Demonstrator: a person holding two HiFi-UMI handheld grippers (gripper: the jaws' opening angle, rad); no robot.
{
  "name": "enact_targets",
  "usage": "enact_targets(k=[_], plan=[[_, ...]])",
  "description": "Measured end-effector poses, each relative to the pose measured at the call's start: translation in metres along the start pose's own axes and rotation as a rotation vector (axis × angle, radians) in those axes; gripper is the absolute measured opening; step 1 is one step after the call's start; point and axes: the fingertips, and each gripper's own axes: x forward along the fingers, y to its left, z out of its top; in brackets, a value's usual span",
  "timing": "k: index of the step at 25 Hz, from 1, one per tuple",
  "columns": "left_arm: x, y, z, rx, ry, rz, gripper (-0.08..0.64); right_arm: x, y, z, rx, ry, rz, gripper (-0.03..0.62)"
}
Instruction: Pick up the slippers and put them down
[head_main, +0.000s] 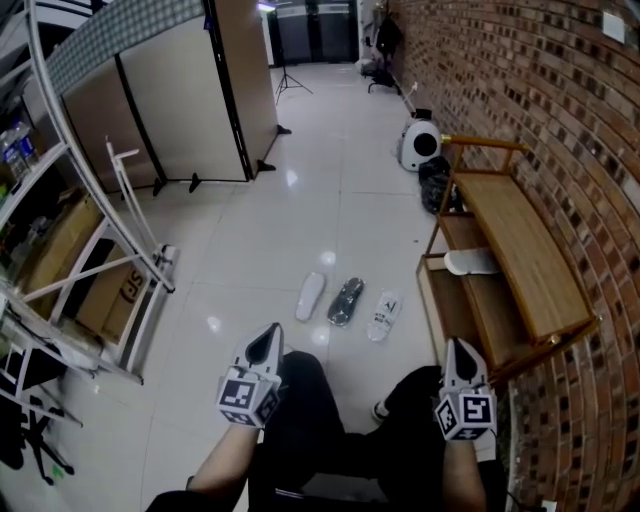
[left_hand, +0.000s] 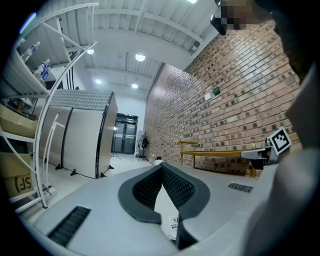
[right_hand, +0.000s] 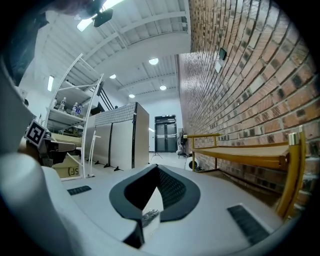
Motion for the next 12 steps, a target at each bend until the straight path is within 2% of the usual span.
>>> enact_targets(k=[6,9,12], plan=[[0.001,0.013,0.005,-0.002,-0.020,0.020,0.002,0.010,0.006,0.007,-0.014,-0.009,0.018,0.002],[0.014,0.013,0.013,0.013,-0.036,0.006,0.002,0.020,0.002,0.013,-0.015,-0.018,0.022,0.002],[0.015,0.010,0.009,0.015,-0.020,-0.012,0.002,0.017,0.005,0.003,-0.002,0.003,0.023,0.002]])
